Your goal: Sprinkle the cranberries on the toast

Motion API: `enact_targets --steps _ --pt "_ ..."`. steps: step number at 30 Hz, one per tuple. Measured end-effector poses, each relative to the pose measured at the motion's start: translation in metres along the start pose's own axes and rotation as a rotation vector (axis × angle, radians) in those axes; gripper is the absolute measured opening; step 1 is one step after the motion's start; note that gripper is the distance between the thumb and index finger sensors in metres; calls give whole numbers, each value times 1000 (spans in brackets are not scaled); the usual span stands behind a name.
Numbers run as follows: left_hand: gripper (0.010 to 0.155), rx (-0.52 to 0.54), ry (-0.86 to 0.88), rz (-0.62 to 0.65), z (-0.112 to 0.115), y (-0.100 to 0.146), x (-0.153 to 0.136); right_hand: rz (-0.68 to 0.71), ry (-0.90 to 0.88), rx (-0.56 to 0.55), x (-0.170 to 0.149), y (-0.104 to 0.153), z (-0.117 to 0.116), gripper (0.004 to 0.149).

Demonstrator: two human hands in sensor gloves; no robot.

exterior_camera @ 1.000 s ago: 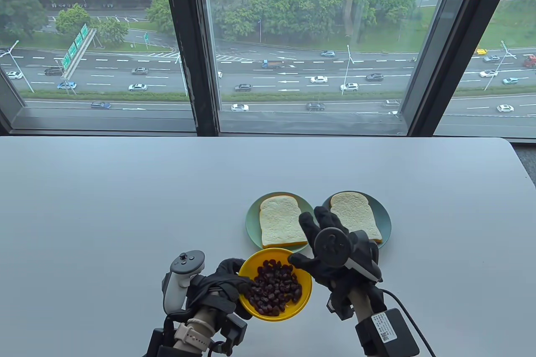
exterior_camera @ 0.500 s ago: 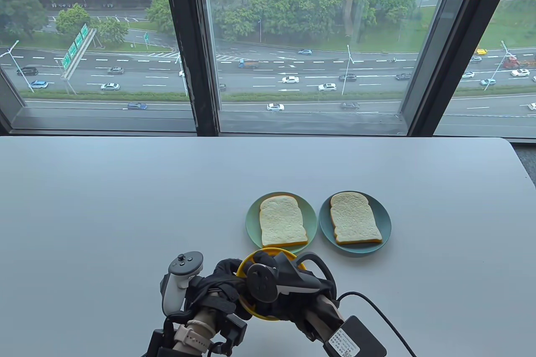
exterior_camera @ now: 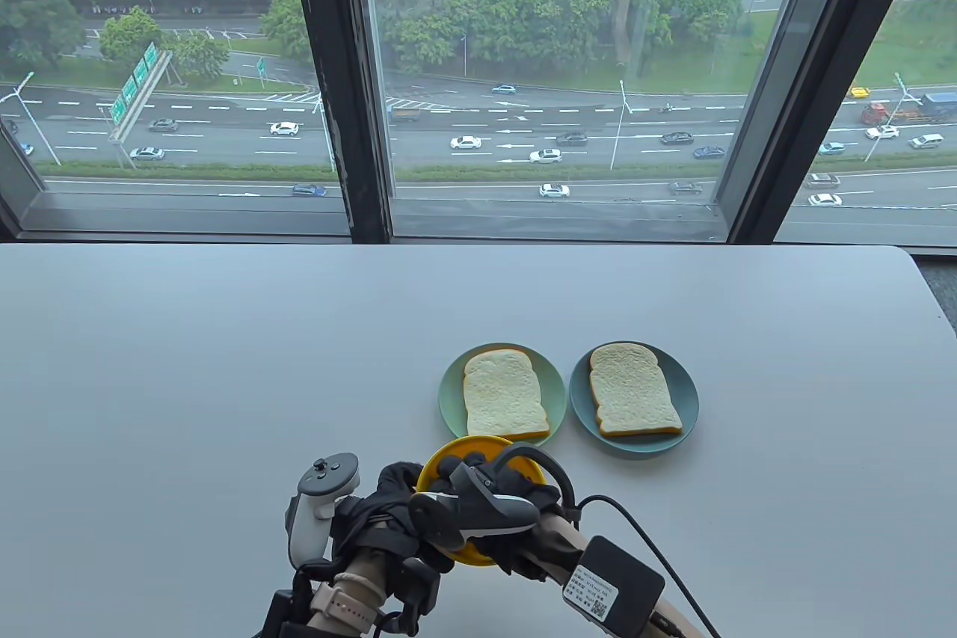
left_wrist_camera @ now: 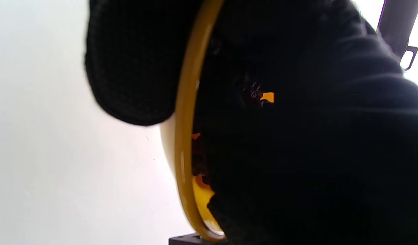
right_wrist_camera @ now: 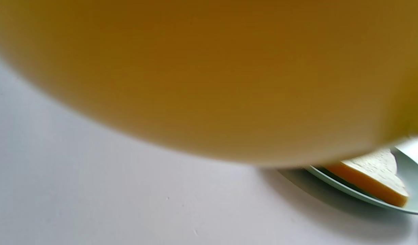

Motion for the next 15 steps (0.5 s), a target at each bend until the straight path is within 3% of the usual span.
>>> enact_targets --steps 3,6,15 --pt "61 -11 19 -2 -1 -1 -1 24 -30 19 -2 -2 3 47" --pt "61 3 9 15 -2 -4 1 16 -28 -46 -6 -1 2 40" --pt "60 15 -17 -38 -5 -5 -5 33 -86 -157 -11 8 0 38"
Point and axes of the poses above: the tracker on the back of each hand, its own x axis roughly to the thumb side, its own y axis roughly from the fingertips to the wrist, z = x × y, the point moved 1 cm from there along -y, roughly from the wrist to the fingertips, and after that the axes turned 7 degrees about z, right-handed, at the moved point
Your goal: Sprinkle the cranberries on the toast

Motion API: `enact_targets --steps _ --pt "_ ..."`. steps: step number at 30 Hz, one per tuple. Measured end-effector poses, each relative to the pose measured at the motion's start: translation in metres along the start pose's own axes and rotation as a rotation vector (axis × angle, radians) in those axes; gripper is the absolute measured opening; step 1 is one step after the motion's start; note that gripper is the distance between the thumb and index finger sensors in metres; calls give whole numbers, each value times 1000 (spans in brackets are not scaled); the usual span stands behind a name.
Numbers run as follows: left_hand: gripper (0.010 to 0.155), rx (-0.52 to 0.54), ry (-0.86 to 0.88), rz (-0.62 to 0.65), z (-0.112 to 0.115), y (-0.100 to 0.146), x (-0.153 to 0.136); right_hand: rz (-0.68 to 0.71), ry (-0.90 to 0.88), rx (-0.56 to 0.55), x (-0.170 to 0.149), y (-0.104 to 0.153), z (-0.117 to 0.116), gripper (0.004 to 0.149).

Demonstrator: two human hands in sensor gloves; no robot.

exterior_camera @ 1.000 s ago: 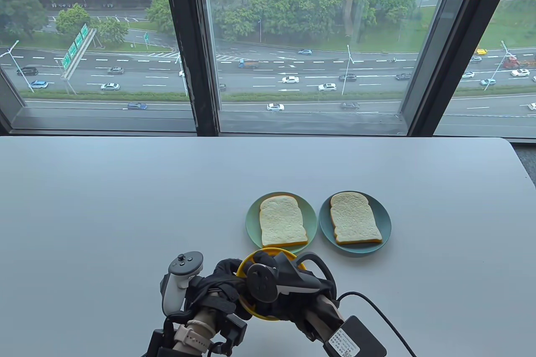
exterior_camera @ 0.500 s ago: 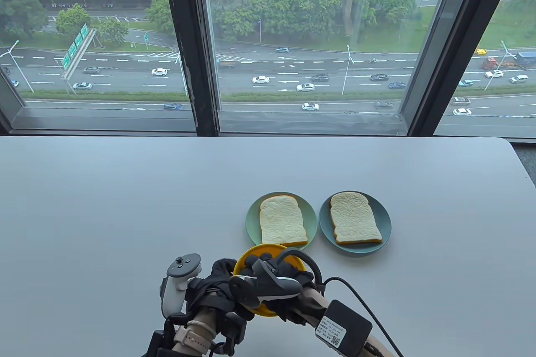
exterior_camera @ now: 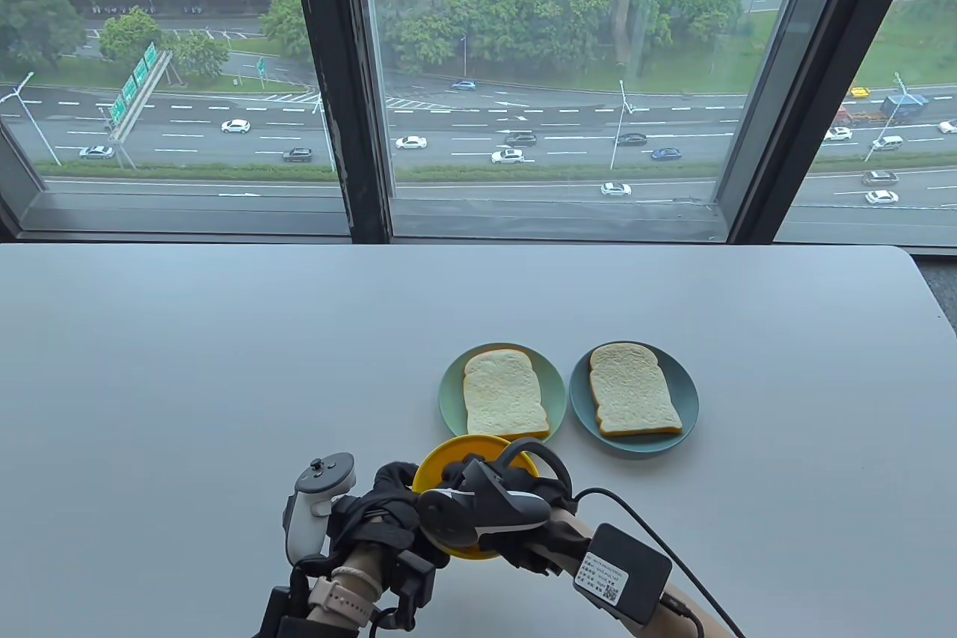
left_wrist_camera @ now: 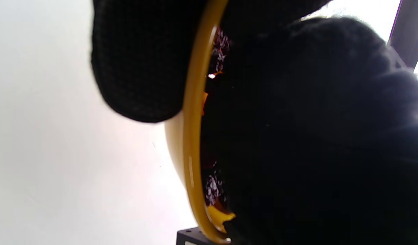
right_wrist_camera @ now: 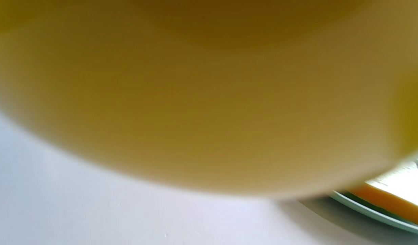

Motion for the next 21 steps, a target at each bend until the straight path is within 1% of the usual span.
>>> enact_targets --steps 2,5,7,10,13,14,15,16,19,21 --pt "60 0 -3 -1 0 0 0 4 -47 -40 -4 6 8 37" --pt "60 -24 34 -7 1 0 -1 6 -97 -63 -12 13 19 37" --pt "60 -25 2 -14 2 0 -1 -12 -152 -82 -20 16 28 37" --pt "60 -30 -41 -24 4 -2 -3 -42 -248 -96 -34 14 40 37" --pt "60 -64 -12 -37 8 -5 -5 -120 -294 -82 -56 3 44 37" --pt "60 -74 -4 -37 9 -5 -5 -147 -301 -73 -62 -1 43 37" --pt "59 -79 -7 -36 10 -5 -5 -181 -317 -55 -76 -11 38 37" --pt "59 -81 -10 -35 10 -5 -5 -195 -322 -46 -81 -15 36 37" --pt "60 -86 -29 -37 9 -5 -6 -287 -342 5 -109 -39 13 37" --pt "60 -92 -26 -45 8 -5 -8 -337 -348 44 -128 -56 -7 37"
Point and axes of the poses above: the tracker on the back of each hand, its own x axis roughly to the thumb side, its own y axis roughly from the fingertips to the wrist, z = x × y, the point moved 1 cm from there along -y, roughly from the wrist to the fingertips, and after that the axes turned 7 degrees about z, right-handed, at the moved point
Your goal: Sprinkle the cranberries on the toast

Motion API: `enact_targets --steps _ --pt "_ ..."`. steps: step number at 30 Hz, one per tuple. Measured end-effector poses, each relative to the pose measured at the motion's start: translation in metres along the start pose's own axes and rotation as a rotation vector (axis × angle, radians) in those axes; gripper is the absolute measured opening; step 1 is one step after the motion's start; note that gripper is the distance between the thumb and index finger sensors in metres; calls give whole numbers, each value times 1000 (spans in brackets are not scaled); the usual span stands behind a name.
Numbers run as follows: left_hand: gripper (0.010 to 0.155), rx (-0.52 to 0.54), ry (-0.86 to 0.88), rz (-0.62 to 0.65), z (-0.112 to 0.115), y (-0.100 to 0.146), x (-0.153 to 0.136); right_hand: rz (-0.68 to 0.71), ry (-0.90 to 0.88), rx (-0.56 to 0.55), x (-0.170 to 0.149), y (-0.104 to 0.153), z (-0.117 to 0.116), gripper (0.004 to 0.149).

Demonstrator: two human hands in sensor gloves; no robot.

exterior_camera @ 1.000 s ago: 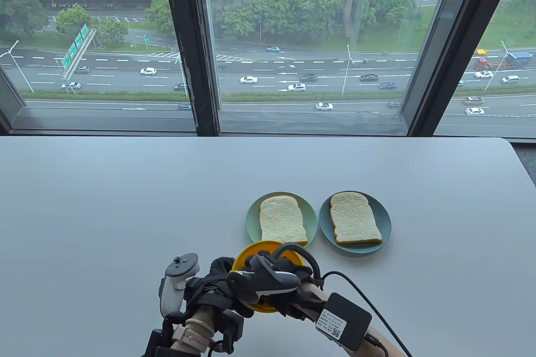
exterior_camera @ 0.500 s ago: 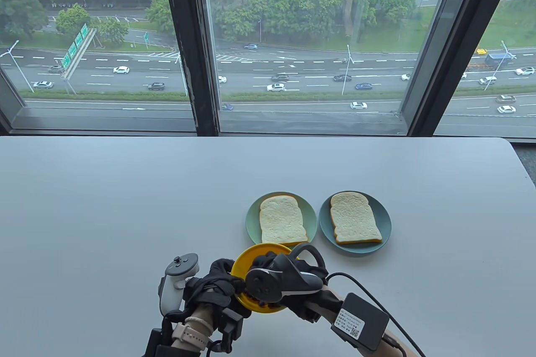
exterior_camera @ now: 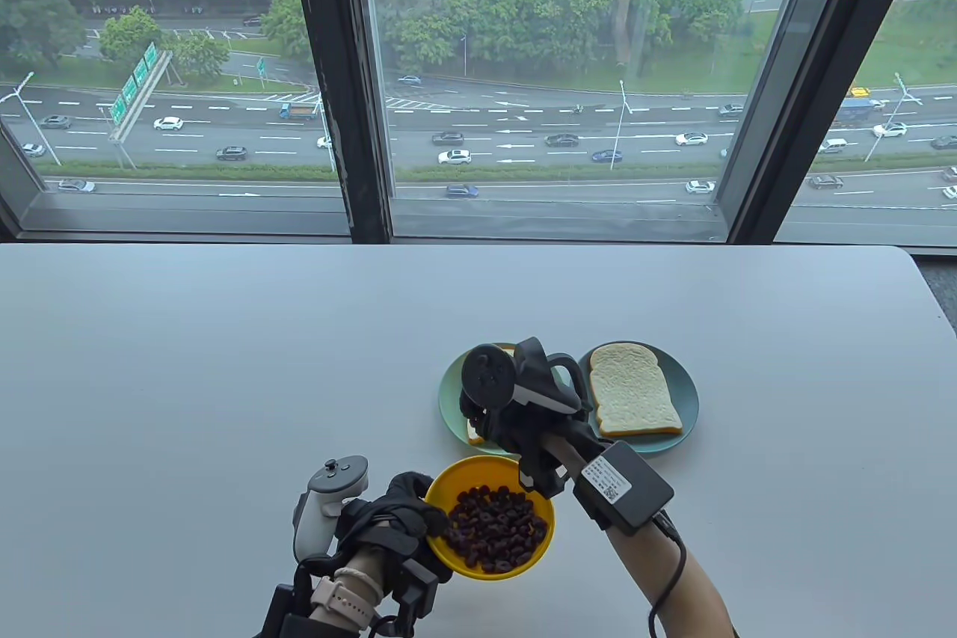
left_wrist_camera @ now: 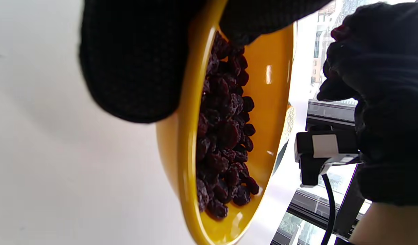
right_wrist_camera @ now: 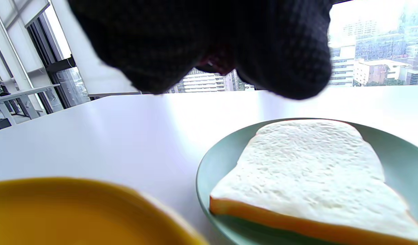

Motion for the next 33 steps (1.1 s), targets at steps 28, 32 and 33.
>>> enact_targets --steps 28,32,33 --pt "60 -23 9 -34 1 -5 -7 -91 151 145 -49 -57 -55 64" --pt "60 -21 -2 -29 2 -5 -7 -87 155 164 -50 -44 -49 68" --pt "60 -20 -3 -29 2 -6 -7 -83 159 159 -51 -41 -46 69"
Point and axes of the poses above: the tracker on the back of each hand, its own x axis roughly to the thumb side, its own y axis roughly from the fingertips to the wrist, z = x × y, the point moved 1 cm from there along -y, roughly from the wrist to the fingertips, and after that the axes turned 7 degrees about z, right-handed, at the moved point
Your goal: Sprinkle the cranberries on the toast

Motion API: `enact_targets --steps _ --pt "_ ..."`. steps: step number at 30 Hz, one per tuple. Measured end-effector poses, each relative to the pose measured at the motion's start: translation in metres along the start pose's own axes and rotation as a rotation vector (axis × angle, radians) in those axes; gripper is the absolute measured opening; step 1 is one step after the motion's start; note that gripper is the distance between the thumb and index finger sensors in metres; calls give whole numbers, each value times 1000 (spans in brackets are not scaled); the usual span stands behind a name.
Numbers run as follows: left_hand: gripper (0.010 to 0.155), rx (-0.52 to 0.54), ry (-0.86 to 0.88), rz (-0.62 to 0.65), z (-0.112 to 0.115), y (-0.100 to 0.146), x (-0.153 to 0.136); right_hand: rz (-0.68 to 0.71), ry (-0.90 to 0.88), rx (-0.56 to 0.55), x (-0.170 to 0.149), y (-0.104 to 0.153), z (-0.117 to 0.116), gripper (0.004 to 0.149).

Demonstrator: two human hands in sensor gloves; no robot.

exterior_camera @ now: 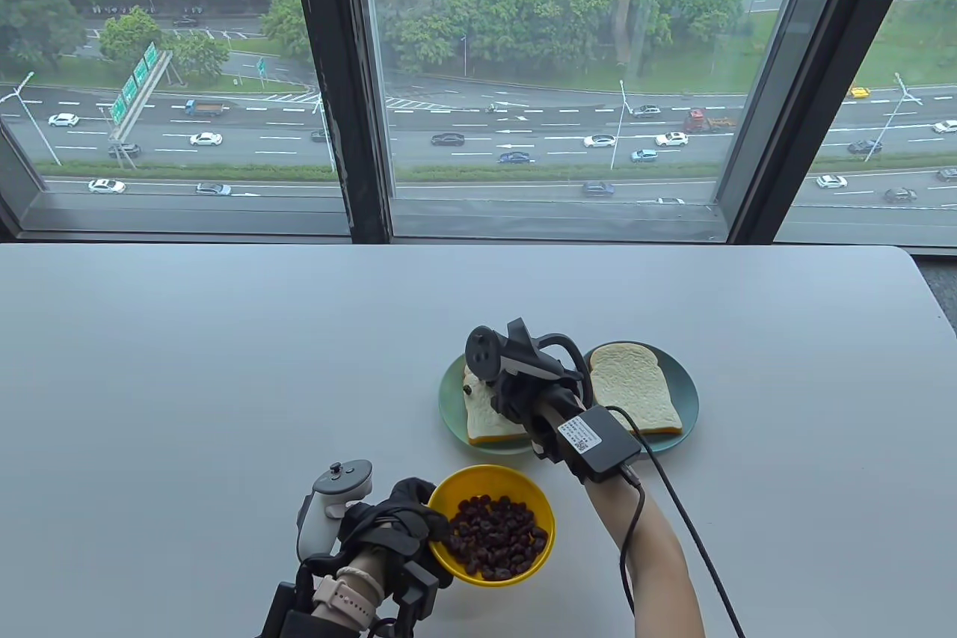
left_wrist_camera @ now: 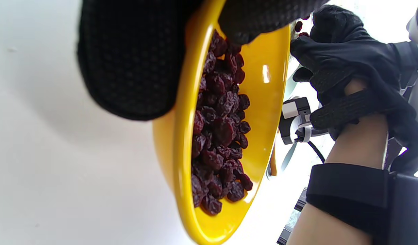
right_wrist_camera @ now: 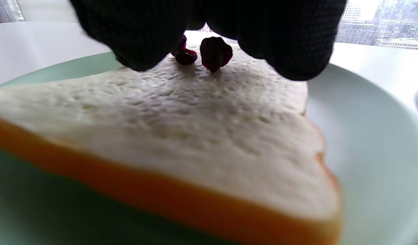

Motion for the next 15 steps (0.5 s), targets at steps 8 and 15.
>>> enact_targets --steps 8,15 --pt "60 10 10 1 1 0 0 84 -56 -74 0 51 21 70" --pt "60 29 27 21 1 0 2 352 -223 -25 35 110 35 73"
Point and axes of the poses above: the tracker on the back of each hand, its own x axis roughly to the thumb side, its own y axis roughly from the fingertips to the wrist, z = x × y, the point moved 1 cm from there along -y, roughly from the wrist to the fingertips, and after that the axes turned 7 degrees about z, right-handed, at the moved point
